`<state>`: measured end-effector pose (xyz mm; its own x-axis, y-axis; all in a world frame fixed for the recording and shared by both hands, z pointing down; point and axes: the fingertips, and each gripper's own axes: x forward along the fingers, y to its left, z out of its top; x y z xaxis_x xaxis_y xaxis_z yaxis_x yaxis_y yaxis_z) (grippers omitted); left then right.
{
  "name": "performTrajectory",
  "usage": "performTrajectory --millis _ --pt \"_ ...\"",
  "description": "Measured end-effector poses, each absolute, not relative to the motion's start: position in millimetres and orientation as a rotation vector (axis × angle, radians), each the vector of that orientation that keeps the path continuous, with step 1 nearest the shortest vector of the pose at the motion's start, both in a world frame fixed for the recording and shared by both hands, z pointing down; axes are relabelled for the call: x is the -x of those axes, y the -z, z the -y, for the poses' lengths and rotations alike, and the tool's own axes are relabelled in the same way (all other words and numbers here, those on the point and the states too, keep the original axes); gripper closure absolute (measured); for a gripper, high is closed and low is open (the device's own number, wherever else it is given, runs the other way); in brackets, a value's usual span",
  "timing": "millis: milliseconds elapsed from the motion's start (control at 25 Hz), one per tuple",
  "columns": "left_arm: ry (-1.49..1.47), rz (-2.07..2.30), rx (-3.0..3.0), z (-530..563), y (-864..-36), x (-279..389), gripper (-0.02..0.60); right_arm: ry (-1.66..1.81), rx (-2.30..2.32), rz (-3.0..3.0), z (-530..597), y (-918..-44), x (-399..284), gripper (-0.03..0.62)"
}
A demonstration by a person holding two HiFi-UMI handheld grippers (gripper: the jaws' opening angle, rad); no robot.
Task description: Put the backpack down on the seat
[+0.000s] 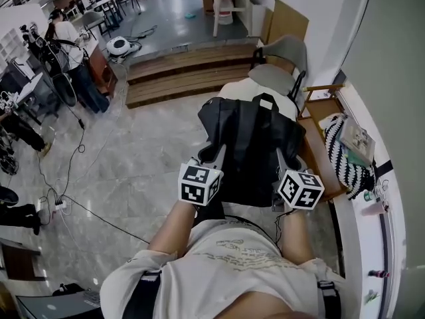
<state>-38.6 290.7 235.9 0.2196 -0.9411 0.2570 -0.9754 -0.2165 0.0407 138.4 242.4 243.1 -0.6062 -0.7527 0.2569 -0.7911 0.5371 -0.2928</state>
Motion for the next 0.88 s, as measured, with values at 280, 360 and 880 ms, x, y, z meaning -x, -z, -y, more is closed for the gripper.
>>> performTrajectory --millis 280,360,880 --pt "-0.237 1.846 -2.317 -265.9 -237.5 44.2 0.515 -0.557 -1.361 2.674 -221.5 -243.4 -134.2 0.514" --pt "-0.227 1.846 -2.324 -256.2 -238.7 45.6 0.515 -0.545 -1.366 2.674 -212.5 -243.6 -132.8 0.514" --pt "-0.241 1.786 -2.353 -170.0 -239.5 62.6 0.515 -0.538 -1.419 2.651 -130.5 -244.5 -116.1 0.514"
